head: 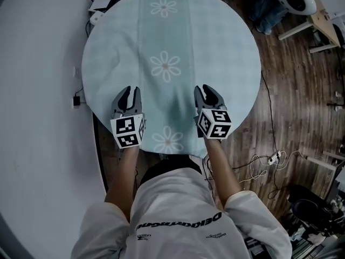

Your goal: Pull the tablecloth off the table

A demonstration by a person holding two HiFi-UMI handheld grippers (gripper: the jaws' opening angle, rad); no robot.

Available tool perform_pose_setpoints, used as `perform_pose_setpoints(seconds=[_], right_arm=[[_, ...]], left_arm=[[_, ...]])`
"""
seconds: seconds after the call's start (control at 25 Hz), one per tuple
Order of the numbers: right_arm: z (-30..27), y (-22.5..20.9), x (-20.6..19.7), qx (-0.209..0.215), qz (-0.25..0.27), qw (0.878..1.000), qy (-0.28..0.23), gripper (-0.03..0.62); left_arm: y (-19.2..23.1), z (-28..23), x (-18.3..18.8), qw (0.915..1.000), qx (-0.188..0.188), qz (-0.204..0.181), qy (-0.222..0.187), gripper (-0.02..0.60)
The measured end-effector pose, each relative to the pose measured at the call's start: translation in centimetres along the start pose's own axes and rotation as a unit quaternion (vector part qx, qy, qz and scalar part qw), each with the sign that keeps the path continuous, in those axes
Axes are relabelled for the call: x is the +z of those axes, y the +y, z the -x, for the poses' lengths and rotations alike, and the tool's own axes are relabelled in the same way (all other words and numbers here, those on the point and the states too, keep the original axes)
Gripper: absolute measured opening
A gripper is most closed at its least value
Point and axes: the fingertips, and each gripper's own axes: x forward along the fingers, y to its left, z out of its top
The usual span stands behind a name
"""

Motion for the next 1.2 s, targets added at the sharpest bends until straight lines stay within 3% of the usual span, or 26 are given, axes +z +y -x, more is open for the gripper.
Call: perform_pose_setpoints(seconds=[0.52, 1.0, 1.2], right_arm=[[-12.7, -5.8, -2.2, -0.013, 0.027, 0.996, 0.083, 0.272], [-19.6, -9.7, -2.2, -0.021, 0.045, 0.991, 0.121, 0.284], [-21.1, -10.1, -4.2, -0.024, 0.048, 0.982, 0.182, 0.28]], left_arm=[[2.9, -11.9, -4.6, 0.996, 0.004, 0.047, 0.076, 0.221], [4.8, -19.8, -6.5, 0.9904, 0.017, 0.059, 0.124, 0.252], [4.9, -21.9, -8.7, 0.9856, 0.01, 0.062, 0.157, 0.25]])
